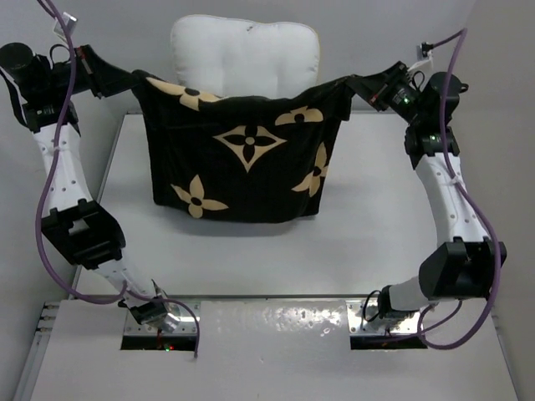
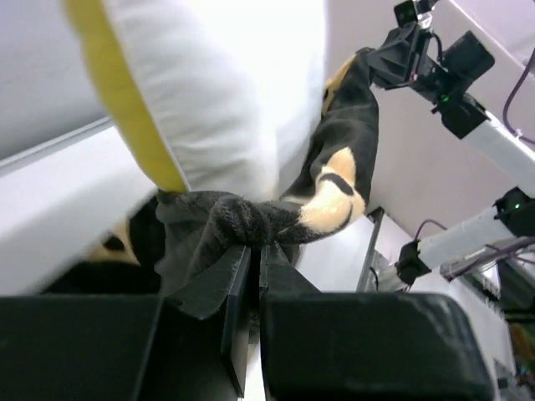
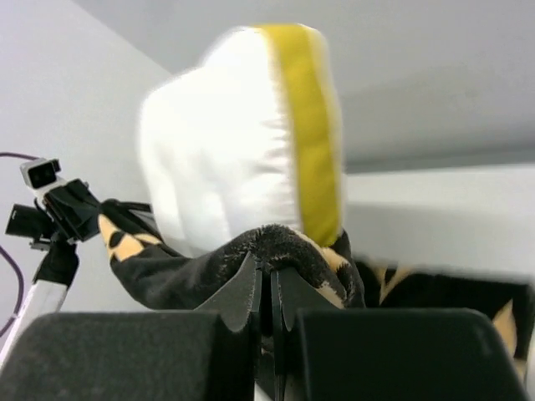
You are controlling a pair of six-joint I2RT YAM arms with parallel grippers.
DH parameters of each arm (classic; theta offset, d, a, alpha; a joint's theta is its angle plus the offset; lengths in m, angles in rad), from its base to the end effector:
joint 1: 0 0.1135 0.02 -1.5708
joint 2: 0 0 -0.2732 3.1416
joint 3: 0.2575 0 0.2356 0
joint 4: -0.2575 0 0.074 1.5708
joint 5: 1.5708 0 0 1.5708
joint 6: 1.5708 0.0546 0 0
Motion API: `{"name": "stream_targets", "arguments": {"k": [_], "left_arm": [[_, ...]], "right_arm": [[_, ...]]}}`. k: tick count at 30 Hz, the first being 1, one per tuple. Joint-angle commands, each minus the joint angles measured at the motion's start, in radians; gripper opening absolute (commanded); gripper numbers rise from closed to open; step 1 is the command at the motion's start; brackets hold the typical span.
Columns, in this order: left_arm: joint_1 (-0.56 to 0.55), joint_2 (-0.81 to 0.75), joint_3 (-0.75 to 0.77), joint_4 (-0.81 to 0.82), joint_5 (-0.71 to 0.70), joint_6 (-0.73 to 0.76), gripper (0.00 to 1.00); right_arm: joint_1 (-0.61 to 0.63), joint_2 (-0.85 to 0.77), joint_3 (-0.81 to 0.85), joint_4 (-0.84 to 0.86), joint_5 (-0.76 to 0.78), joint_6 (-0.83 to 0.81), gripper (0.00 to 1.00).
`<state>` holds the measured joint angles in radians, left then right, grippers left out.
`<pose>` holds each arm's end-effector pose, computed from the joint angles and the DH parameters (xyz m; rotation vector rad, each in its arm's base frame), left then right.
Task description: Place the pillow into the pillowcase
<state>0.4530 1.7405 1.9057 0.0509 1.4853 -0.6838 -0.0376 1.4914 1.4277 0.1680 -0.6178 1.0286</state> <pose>0.3456 0.1077 0.4963 0.4686 1.6119 -1.1671 0.3483 0.0185 0.4436 0.3097 1.5877 1.2329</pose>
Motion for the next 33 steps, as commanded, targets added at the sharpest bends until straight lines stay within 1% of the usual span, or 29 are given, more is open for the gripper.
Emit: {"name": "stream_targets", "arguments": {"k": [1,2,3,4,5,6,8,9,10,11,12,13,14,15,16,17,18,19,20,22,23,24,26,27,28,29,30,31,33], "left_arm": [[0.026,-0.068,0.111,0.425,0.03,-0.23,0.0],[0.042,-0.056,0.175,0.437,0.017,-0.258,0.0],[0.049,-0.036,0.376,0.315,-0.025,-0.211,0.0],[0.055,0.025,0.491,0.244,-0.054,-0.166,0.0],[0.062,0.046,0.574,0.197,-0.103,-0.107,0.0],[0.061,0.054,0.578,0.14,-0.129,-0.08,0.0],[0.024,0.007,0.412,0.101,-0.184,0.019,0.0],[0.009,-0.024,0.26,0.087,-0.209,0.062,0.0],[-0.011,-0.024,0.242,0.067,-0.235,0.099,0.0],[-0.02,-0.009,0.271,0.034,-0.287,0.178,0.0],[-0.026,0.046,0.427,-0.044,-0.313,0.202,0.0],[-0.022,0.078,0.523,-0.034,-0.327,0.15,0.0],[-0.008,0.102,0.602,0.019,-0.333,0.094,0.0],[0.012,0.108,0.648,0.194,-0.345,0.032,0.0],[0.057,0.088,0.658,0.236,-0.365,0.008,0.0],[0.075,0.059,0.635,0.23,-0.414,0.08,0.0],[0.088,-0.028,0.589,0.149,-0.434,0.16,0.0],[0.092,-0.077,0.431,0.068,-0.454,0.317,0.0],[0.082,-0.16,0.335,0.049,-0.451,0.364,0.0],[0.043,-0.188,0.187,-0.005,-0.416,0.404,0.0],[0.024,-0.184,0.138,-0.122,-0.405,0.453,0.0],[0.012,-0.149,0.15,-0.162,-0.419,0.487,0.0],[0.01,-0.101,0.243,-0.193,-0.483,0.506,0.0],[0.051,-0.04,0.403,-0.136,-0.482,0.457,0.0],[0.074,-0.009,0.49,-0.072,-0.465,0.306,0.0],[0.101,0.04,0.621,0.093,-0.458,0.221,0.0],[0.146,0.051,0.651,0.16,-0.453,0.155,0.0],[0.156,0.048,0.655,0.179,-0.442,0.129,0.0],[0.116,-0.047,0.452,0.071,-0.413,0.214,0.0]], "right_arm": [[-0.027,-0.151,0.086,0.222,0.054,-0.039,0.0],[-0.028,-0.161,0.13,0.214,0.075,-0.051,0.0],[-0.022,-0.175,0.216,0.209,0.099,-0.079,0.0],[-0.018,-0.18,0.25,0.208,0.122,-0.091,0.0],[-0.016,-0.183,0.273,0.203,0.162,-0.096,0.0],[-0.015,-0.18,0.275,0.2,0.177,-0.101,0.0],[-0.001,-0.163,0.245,0.116,0.193,-0.149,0.0],[0.005,-0.111,0.24,0.104,0.188,-0.154,0.0],[0.005,-0.076,0.25,0.09,0.178,-0.151,0.0],[0.002,-0.036,0.275,0.096,0.14,-0.138,0.0],[-0.002,0.001,0.38,0.102,0.122,-0.092,0.0],[-0.004,0.062,0.452,0.114,0.109,-0.081,0.0],[0.008,0.084,0.541,0.111,0.096,-0.085,0.0],[0.016,0.105,0.738,0.075,0.101,-0.163,0.0],[0.021,0.121,0.813,0.036,0.107,-0.201,0.0],[0.015,0.109,0.851,0.001,0.115,-0.222,0.0],[0.005,0.072,0.776,0.014,0.13,-0.223,0.0],[-0.014,-0.047,0.54,0.097,0.142,-0.214,0.0],[-0.016,-0.109,0.417,0.143,0.173,-0.228,0.0],[-0.012,-0.192,0.215,0.159,0.199,-0.245,0.0],[-0.01,-0.2,0.145,0.163,0.194,-0.214,0.0],[-0.011,-0.182,0.076,0.178,0.166,-0.182,0.0],[-0.03,-0.126,0.129,0.232,0.129,-0.089,0.0],[-0.033,-0.068,0.296,0.222,0.121,-0.097,0.0],[-0.03,-0.041,0.401,0.135,0.133,-0.128,0.0],[-0.031,0.005,0.613,0.084,0.144,-0.201,0.0],[-0.036,0.016,0.684,0.056,0.151,-0.215,0.0],[-0.057,0.009,0.707,0.065,0.156,-0.216,0.0],[-0.071,-0.097,0.529,0.112,0.159,-0.184,0.0]]}}
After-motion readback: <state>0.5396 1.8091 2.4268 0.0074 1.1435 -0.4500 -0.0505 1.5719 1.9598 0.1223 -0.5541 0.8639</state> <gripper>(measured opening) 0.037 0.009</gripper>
